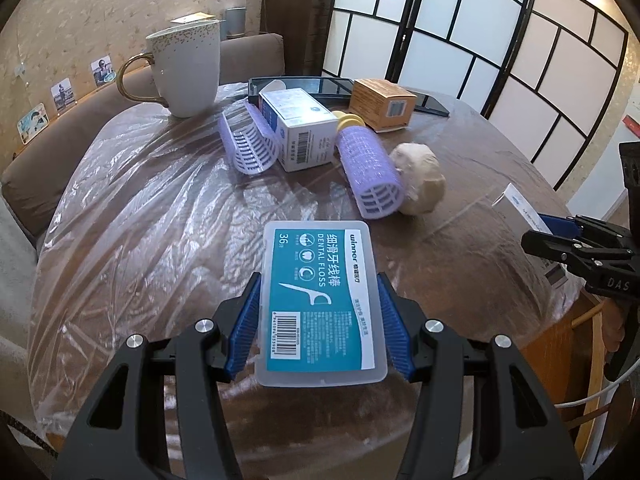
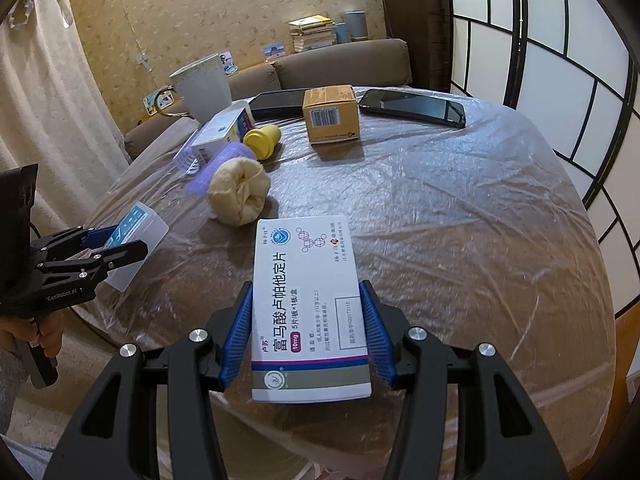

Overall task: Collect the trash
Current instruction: 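Carry the floss case with the left tool while the right tool carries the medicine box to the bin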

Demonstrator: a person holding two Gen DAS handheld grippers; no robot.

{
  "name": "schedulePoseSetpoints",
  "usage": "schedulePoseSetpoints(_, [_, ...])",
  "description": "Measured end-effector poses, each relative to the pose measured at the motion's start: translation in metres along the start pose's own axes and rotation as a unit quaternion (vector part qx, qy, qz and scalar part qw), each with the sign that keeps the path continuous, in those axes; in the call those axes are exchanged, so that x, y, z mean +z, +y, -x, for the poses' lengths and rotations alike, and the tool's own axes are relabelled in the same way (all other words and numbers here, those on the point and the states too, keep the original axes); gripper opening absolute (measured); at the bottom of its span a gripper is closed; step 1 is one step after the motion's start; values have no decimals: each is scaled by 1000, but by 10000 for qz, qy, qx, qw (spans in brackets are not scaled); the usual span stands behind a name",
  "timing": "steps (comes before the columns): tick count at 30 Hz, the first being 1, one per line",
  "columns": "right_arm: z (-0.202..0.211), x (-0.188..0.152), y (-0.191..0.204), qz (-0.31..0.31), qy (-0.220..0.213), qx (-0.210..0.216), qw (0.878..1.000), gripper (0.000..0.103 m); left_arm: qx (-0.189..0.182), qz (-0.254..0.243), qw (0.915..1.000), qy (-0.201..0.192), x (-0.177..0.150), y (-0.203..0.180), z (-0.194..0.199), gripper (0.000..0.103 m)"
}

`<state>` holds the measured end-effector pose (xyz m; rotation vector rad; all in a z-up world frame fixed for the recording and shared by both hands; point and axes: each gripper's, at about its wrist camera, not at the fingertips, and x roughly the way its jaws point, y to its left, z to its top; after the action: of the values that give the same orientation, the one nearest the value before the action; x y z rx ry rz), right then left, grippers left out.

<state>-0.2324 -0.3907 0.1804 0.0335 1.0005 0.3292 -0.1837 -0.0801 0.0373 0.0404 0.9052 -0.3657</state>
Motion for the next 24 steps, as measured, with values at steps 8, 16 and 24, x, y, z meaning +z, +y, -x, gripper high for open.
schedulePoseSetpoints(8, [15, -14, 12, 85, -35, 166, 9998, 51, -49, -21, 10000, -65, -14, -6, 15, 56])
schedulePoseSetpoints(16, [23, -26, 27, 229, -19, 291, 9993, 51, -2, -43, 9999, -107, -24, -9, 25, 56])
schedulePoseSetpoints(24, [29, -36, 36, 342, 11, 371, 9987, 51, -1, -76, 9999, -141, -38, -19, 34, 56])
